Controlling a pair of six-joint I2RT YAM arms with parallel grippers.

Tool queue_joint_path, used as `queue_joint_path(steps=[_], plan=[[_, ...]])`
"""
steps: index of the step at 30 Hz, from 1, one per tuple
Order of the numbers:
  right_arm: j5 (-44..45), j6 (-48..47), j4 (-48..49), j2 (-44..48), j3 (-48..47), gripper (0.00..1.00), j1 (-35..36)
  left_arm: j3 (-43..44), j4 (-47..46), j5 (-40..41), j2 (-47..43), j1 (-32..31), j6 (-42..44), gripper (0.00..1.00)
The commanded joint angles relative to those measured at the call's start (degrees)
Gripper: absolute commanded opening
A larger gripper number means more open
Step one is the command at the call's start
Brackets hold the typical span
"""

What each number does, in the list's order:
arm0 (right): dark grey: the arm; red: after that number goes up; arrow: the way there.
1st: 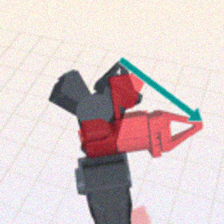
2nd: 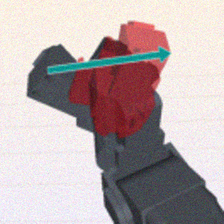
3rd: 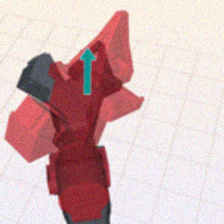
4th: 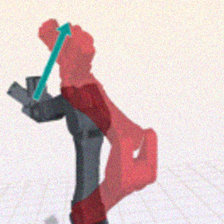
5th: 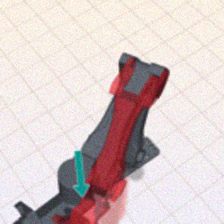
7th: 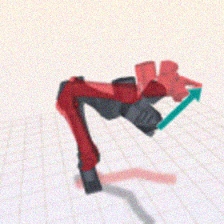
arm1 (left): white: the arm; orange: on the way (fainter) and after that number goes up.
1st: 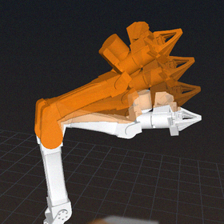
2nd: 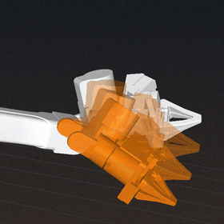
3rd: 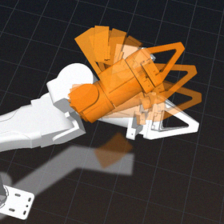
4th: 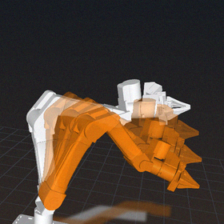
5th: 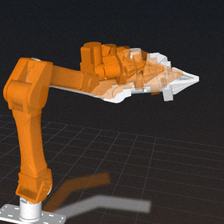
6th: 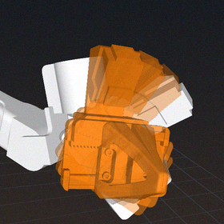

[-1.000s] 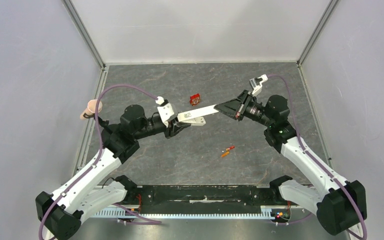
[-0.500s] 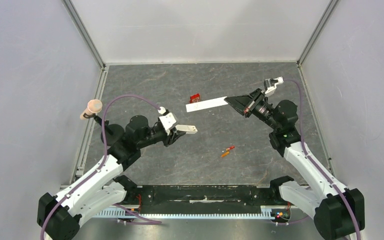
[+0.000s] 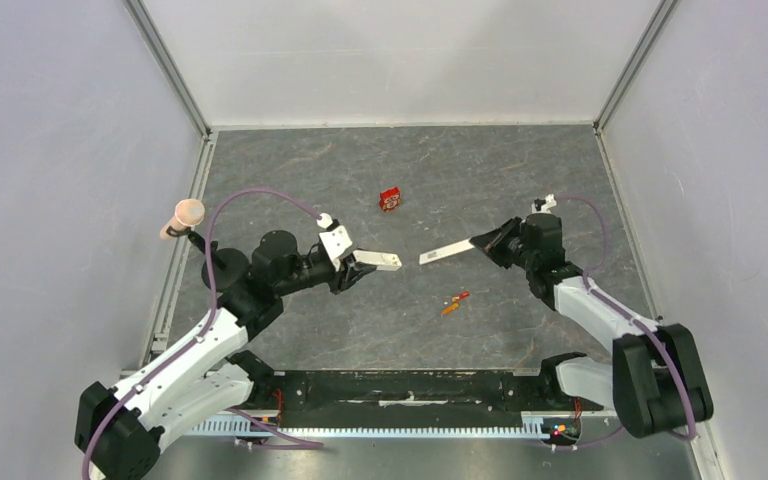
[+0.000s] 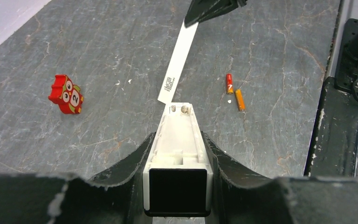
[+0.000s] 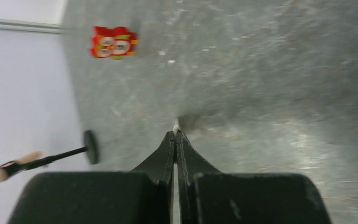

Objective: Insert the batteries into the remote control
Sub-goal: Place the battery cover at the center of the board.

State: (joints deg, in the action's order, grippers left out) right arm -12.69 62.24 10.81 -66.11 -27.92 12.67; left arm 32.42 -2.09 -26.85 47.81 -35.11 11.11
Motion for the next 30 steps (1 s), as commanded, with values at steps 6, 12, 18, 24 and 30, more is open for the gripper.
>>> queue_joint_path(steps=[6, 12, 18, 24, 30], plan=[[8.68, -15.96, -7.42, -6.73, -2.85, 0.40, -0.82, 4.25, -3.38, -5.06, 0.63, 0.13, -1.43, 0.02], [10.62, -22.84, -14.35, -2.90, -8.21, 0.87, -0.81, 6.87, -2.25, -7.85, 1.05, 0.13, -1.31, 0.02], [-21.60, -20.90, -0.80, 1.36, -10.65, 0.91, -0.72, 11.96, -2.21, -14.26, 1.44, 0.12, -6.36, 0.02], [-34.20, -3.76, 18.60, 7.52, -9.90, 0.98, 0.57, 21.27, -2.67, -19.82, 3.72, 0.09, -18.46, 0.02], [-36.79, 14.68, 37.31, 6.94, -10.01, 0.98, 4.64, 22.06, -10.66, -22.63, 4.12, 0.04, -23.22, 0.02]])
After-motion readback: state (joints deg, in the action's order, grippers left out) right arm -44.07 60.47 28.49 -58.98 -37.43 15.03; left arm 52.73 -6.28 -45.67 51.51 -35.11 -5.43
